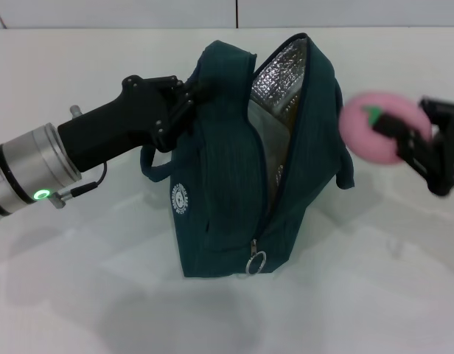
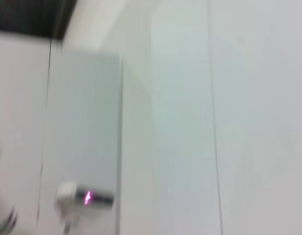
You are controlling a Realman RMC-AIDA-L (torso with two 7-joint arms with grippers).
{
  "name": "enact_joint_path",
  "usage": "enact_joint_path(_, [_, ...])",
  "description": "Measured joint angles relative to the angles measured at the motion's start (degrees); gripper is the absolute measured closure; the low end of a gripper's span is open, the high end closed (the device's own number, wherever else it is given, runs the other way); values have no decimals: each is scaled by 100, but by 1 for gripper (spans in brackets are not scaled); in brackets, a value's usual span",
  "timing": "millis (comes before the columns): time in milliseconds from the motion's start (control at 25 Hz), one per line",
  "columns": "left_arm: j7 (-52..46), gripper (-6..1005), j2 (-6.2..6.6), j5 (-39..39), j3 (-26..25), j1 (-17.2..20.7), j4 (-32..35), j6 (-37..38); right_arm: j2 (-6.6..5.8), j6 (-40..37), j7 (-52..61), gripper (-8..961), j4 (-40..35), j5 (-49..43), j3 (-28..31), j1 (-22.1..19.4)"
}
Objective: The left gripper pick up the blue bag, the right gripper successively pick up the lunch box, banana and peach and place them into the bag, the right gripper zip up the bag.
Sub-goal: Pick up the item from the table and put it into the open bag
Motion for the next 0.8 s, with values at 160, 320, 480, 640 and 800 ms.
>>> enact_joint_path(160, [66, 948, -4, -7, -1, 17, 12, 4, 56, -15, 444, 773, 250, 384, -169, 521])
enact_joint_path(320, [81, 948, -4, -89, -6, 52, 137, 34, 37, 132, 1063, 772, 252, 391, -586, 1064])
enact_joint_path(480, [73, 948, 6, -119, -3, 76, 163, 57, 5, 556, 1503, 770, -47, 262, -984, 1268])
enact_joint_path(640, [80, 948, 8, -121, 0, 107, 158, 60, 3, 994, 1817, 768, -484, -153, -1056, 1188])
enact_joint_path(800, [84, 948, 16, -121, 0, 110, 152, 61, 11, 1316, 2038, 763, -694, -515, -1082, 1113])
